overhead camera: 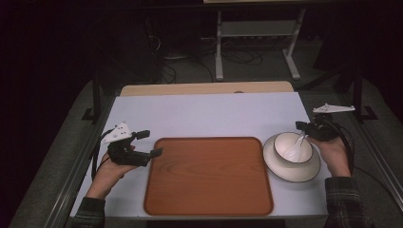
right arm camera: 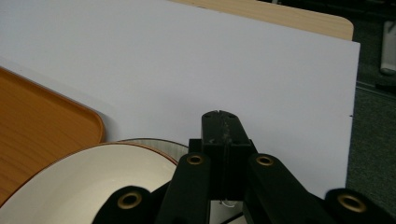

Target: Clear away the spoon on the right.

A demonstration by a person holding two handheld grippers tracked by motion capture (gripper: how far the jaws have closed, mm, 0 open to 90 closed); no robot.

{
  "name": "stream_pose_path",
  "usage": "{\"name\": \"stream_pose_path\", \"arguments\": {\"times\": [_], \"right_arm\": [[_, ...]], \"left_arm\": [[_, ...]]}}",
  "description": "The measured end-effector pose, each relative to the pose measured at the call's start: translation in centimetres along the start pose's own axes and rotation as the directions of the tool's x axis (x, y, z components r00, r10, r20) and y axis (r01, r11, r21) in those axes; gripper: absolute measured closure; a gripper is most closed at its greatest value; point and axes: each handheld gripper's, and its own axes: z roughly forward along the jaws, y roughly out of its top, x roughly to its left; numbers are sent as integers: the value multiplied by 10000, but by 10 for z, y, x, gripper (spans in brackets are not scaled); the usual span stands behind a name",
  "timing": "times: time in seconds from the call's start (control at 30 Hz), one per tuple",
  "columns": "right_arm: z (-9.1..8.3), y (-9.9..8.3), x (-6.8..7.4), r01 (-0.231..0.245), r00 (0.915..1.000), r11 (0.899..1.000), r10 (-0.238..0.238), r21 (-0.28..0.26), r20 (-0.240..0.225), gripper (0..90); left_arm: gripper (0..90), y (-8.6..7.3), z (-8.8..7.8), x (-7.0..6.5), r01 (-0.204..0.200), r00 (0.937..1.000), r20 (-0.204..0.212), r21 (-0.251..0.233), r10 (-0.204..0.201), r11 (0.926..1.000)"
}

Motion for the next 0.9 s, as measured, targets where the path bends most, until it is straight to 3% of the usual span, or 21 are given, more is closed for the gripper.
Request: {"name": "stream_pose_path", "arguments": {"times": [0.9], "right_arm": [[-24,-16,-3,-132,9994,9997,126,183,328,897]], "left_arm": [[130,1,-2,1,3,10000,-9,-83,-3,10000]]}}
